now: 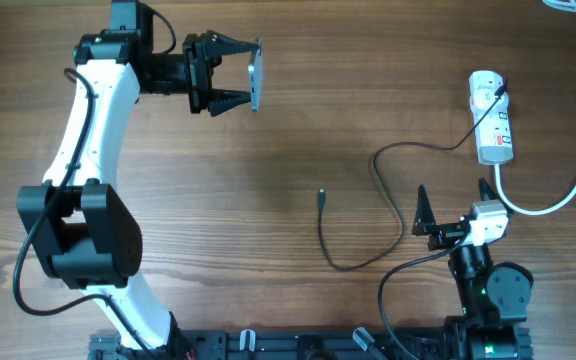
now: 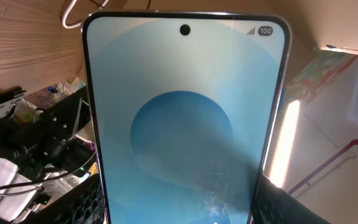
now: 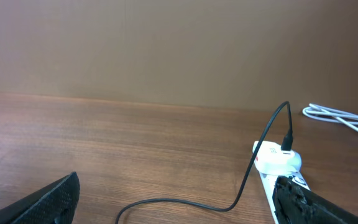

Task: Plug charger to phone and switch on socket
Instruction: 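Lift the phone with the left gripper and raise it upright, then move the right gripper to the phone held by the left gripper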

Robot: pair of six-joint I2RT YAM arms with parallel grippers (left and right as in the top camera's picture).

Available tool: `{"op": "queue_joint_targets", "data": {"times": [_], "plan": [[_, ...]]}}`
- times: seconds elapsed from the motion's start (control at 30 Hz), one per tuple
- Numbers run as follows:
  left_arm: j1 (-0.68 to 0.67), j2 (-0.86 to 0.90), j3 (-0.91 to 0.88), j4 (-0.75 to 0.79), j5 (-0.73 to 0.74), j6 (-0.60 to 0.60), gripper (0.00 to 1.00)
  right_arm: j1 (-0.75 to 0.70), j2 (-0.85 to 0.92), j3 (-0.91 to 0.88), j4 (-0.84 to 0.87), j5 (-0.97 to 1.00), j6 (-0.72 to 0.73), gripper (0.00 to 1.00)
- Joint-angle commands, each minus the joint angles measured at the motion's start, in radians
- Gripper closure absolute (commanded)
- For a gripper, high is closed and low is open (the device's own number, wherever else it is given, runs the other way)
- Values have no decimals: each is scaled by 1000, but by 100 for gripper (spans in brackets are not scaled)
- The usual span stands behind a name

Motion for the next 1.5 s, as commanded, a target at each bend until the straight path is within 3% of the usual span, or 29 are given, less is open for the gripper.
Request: {"op": "queue_joint_targets", "data": {"times": [0.0, 0.8, 0.93, 1.03, 1.1, 1.17, 1.3, 1.37, 1.47], "plan": [[5, -39, 2, 3, 53, -7, 37, -4, -3, -1, 3, 10, -17, 0], [5, -39, 2, 3, 49, -6, 38, -4, -3, -1, 28, -2, -16, 0], [4, -39, 2, 3, 41, -6, 38, -4, -3, -1, 51, -578, 292, 0], [4, -39, 2, 3, 14, -6, 38, -4, -3, -1, 145, -618, 628, 0], [2, -39, 2, 3, 11, -6, 38, -4, -3, 3, 390, -676, 682, 0], [-8, -39, 2, 3, 11, -6, 39, -4, 4, 84, 450, -658, 708, 0], [-41, -39, 2, 3, 7, -6, 38, -4, 153, 403, 116, -645, 480, 0], [-50, -39, 2, 3, -26, -6, 38, -4, 330, 649, -153, -640, 343, 0], [-55, -39, 2, 3, -53, -6, 38, -4, 601, 985, -512, -671, 294, 0]]}}
